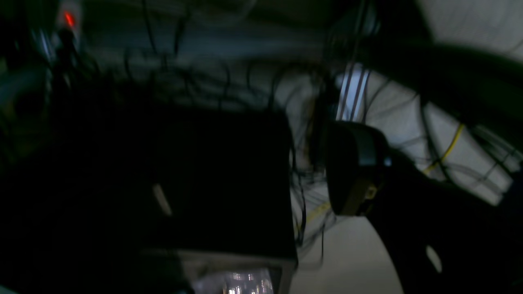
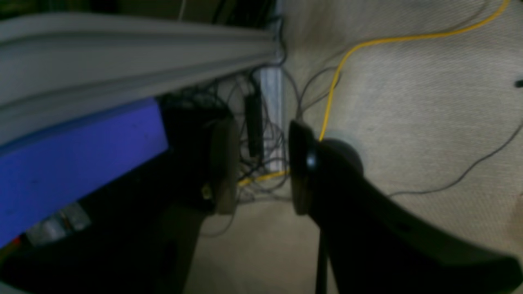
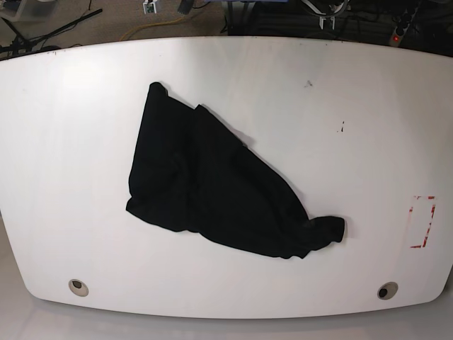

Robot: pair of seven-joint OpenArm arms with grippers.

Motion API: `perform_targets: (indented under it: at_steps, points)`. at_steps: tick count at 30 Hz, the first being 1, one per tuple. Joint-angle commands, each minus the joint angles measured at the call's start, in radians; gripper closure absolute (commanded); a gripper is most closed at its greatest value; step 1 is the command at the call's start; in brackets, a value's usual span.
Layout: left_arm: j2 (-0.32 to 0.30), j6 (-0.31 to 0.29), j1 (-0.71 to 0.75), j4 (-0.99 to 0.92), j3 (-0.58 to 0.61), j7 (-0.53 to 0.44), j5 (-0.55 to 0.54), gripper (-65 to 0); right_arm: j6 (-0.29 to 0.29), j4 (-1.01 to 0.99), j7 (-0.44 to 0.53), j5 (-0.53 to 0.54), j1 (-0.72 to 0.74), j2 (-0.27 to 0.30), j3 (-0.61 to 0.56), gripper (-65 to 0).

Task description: Fold the T-shirt properly

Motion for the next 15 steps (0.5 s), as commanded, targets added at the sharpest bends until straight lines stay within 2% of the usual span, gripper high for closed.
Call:
perform_targets:
  at_steps: [1,3,10,15]
  points:
    - [-0.011,0.002,0.074,0.119,-0.004,0.014,0.0,-44.7,0.007,0.106,-0.036,0.004,-0.057,0.011,0.017,-18.7]
    - [-0.034,0.002,0.14,0.225,-0.004,0.037,-0.002,-44.7,0.007,0.204,-0.056,0.006,-0.118,0.014,0.022,-18.7]
    - [-0.038,0.002,0.381,0.624,-0.045,0.057,-0.003,-44.7,0.004,0.54,-0.092,0.008,-0.325,0.043,0.025,-18.7]
    - [-0.04,0.002,0.551,0.869,-0.079,0.057,-0.003,-44.7,0.012,0.7,-0.094,0.008,-0.448,0.042,0.108,-18.7]
